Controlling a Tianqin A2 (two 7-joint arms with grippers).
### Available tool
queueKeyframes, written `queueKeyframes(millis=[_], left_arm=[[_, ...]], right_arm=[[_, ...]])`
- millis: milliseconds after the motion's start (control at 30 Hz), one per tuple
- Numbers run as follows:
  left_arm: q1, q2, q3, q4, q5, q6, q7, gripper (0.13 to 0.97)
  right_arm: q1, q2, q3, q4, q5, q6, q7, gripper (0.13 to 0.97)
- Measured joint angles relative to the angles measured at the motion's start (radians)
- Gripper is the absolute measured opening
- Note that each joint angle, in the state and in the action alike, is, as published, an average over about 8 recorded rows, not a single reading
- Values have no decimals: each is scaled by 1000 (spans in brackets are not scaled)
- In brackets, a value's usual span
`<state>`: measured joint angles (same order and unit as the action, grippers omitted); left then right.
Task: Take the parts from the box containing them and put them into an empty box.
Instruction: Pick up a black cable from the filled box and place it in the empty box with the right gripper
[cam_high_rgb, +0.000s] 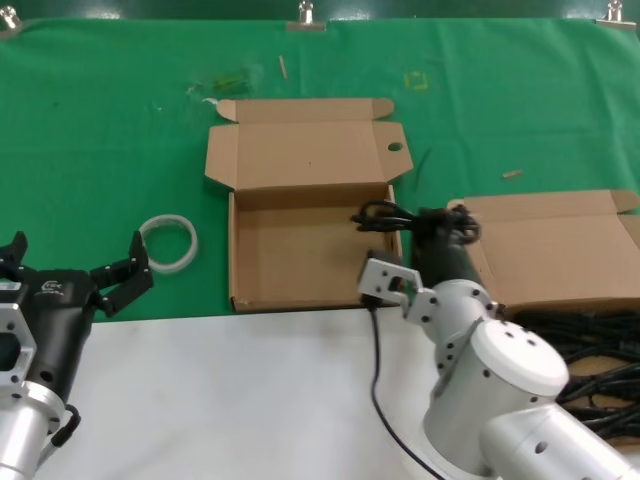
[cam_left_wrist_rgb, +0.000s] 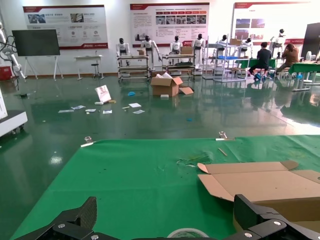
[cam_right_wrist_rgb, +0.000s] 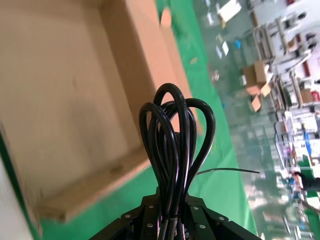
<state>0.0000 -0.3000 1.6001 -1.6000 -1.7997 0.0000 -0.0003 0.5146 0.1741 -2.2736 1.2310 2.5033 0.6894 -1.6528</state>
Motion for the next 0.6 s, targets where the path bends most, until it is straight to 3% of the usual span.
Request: queueKeyframes(millis=[600], left_arm=[[0,0,0,0,0,0,0,965]], right_arm=[[20,0,-131,60,-8,-103,263,201]])
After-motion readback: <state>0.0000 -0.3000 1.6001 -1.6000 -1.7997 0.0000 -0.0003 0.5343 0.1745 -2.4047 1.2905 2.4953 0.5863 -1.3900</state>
